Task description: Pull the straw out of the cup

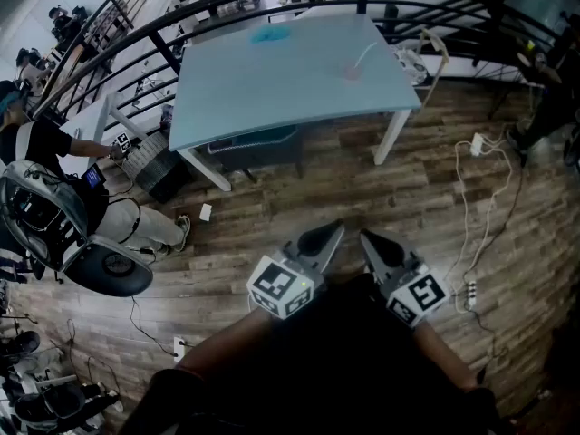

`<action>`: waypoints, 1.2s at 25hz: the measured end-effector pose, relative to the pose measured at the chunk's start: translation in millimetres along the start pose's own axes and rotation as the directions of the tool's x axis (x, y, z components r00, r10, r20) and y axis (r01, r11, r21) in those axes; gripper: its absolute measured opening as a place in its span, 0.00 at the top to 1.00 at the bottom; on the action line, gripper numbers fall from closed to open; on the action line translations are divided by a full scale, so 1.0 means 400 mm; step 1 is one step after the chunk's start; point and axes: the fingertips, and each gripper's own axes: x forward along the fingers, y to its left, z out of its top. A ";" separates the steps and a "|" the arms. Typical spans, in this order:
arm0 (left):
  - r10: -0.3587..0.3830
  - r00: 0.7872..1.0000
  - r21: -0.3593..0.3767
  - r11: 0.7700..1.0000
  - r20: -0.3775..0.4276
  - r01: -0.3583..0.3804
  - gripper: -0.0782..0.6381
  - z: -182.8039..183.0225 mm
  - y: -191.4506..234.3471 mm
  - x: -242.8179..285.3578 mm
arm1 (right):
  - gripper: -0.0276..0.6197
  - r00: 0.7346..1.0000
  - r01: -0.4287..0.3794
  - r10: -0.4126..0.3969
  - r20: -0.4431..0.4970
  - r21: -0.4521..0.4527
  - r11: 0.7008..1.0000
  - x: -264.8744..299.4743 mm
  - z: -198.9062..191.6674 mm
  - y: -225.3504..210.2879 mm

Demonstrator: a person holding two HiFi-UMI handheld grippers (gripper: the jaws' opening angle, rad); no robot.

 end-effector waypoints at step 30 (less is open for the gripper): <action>0.038 0.999 -0.013 0.999 0.021 -0.038 0.88 0.043 -0.066 0.571 | 0.95 0.996 -0.084 0.084 -0.016 0.007 0.996 -0.151 0.102 -0.528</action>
